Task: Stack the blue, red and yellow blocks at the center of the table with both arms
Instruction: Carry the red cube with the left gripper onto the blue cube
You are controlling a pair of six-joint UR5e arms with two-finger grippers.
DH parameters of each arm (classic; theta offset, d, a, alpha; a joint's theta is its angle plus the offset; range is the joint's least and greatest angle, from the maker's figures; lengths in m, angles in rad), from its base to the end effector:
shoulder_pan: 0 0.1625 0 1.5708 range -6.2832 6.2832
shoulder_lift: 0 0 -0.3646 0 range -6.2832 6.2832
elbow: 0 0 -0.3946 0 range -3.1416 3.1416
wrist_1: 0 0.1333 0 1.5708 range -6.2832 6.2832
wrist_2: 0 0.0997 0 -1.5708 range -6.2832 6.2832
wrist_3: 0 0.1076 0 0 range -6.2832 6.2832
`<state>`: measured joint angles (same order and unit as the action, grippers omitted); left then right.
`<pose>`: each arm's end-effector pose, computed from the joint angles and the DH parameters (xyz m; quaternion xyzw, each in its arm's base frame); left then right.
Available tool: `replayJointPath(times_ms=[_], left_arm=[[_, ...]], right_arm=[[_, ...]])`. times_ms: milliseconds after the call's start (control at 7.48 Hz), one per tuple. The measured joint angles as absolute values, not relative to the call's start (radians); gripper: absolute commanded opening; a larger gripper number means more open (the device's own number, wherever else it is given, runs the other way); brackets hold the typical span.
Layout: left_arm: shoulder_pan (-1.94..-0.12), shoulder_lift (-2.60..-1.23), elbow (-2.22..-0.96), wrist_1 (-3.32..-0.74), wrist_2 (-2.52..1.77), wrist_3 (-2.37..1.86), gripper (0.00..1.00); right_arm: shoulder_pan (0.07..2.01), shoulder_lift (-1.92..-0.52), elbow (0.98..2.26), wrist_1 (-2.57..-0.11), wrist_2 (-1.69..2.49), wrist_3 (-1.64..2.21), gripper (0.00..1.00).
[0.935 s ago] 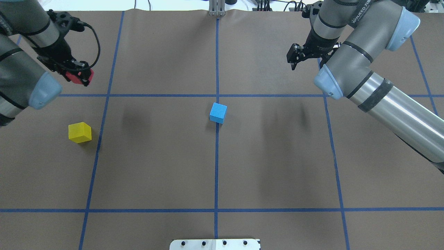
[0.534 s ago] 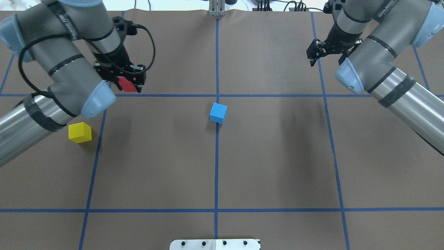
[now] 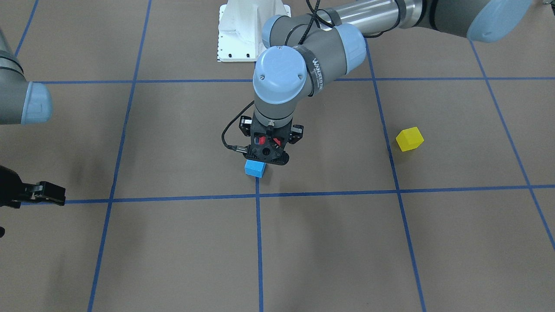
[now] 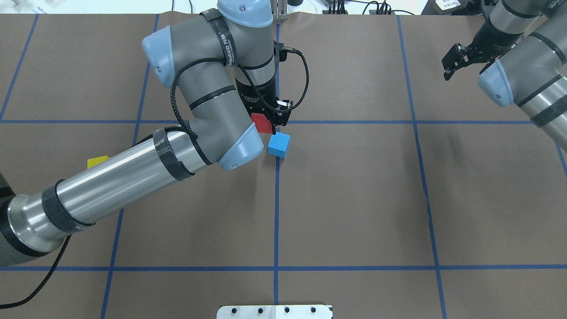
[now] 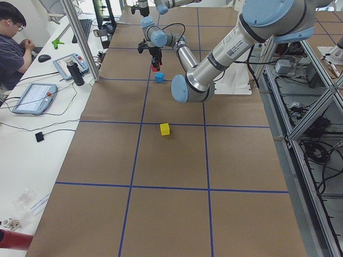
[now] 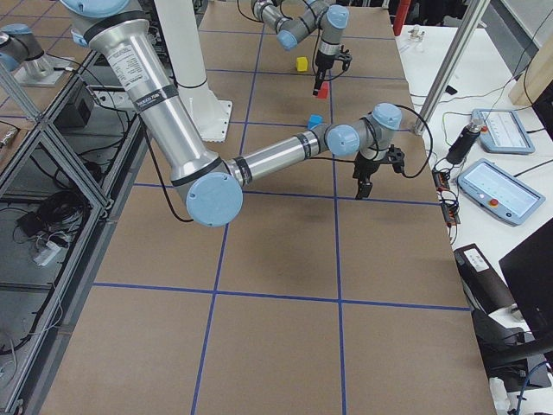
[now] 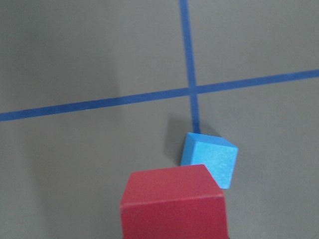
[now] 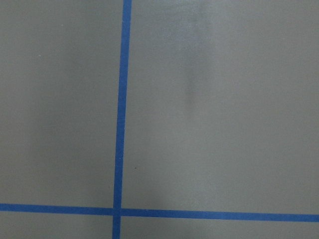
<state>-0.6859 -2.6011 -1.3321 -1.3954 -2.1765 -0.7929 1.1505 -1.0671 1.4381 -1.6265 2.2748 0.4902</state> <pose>0.5134 -0.5133 0.0839 -0.0180 0.4052 0.1322 0.9044 -0.2128 -0.6321 0.3858 -0.0174 -0.3706 -0.0217 0.9284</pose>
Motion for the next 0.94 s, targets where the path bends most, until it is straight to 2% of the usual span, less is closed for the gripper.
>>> replayJointPath(times_ms=[935], left_arm=[[-0.633, -2.646, -1.198, -1.504, -2.1, -0.64, 0.0]], right_arm=[[1.152, -1.066, 1.435, -1.631, 2.275, 0.495, 1.0]])
